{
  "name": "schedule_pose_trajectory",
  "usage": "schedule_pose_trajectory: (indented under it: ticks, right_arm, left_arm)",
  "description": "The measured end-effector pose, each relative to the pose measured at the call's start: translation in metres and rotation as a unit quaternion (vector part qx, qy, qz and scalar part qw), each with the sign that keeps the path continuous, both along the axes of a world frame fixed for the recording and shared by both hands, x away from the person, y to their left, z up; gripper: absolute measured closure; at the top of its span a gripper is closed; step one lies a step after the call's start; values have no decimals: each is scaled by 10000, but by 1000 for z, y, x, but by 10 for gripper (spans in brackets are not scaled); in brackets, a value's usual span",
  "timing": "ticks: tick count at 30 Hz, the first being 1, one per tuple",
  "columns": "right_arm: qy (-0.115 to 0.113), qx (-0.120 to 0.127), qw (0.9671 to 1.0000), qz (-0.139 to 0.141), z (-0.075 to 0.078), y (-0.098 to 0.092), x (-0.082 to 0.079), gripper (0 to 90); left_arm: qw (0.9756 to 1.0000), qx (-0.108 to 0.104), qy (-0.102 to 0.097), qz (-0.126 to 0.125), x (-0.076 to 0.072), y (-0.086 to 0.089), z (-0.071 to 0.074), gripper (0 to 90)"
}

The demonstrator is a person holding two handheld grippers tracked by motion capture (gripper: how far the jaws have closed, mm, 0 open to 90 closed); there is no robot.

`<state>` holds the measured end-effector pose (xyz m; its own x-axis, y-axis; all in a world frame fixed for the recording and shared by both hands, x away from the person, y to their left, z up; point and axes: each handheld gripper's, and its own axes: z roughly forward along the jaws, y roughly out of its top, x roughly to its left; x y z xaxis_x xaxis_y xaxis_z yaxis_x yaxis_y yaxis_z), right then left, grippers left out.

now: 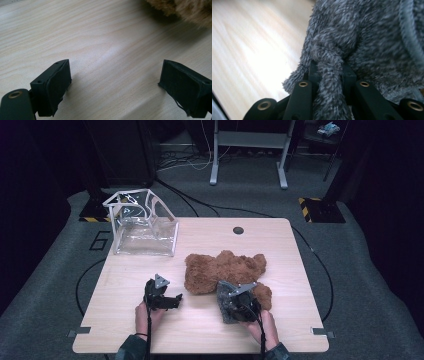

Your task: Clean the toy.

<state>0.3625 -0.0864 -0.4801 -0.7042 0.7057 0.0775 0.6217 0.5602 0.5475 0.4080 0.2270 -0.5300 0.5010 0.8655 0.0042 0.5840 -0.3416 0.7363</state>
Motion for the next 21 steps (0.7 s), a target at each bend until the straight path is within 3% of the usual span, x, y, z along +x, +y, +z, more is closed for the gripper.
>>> schedule_pose_trajectory:
  ticks: [5,10,12,17,21]
  right_arm:
    - [-110,66,9999,-8,8,-6,-6,765]
    - [-780,445,9957,-225,42,-11,-4,761]
    - [-989,490,9936,-243,54,-9,1,758]
    - [-1130,505,9919,-301,66,7,21,753]
    - [-1096,367,9926,-371,57,20,36,755]
  left_arm:
    - [10000,8,16,-10,0,0,0,97]
    - [10000,2,-1,-2,0,0,0,97]
    - [10000,3,3,-3,0,0,0,98]
    - [10000,8,15,-12,0,0,0,97]
    - [10000,-1,-5,-1,0,0,0,98]
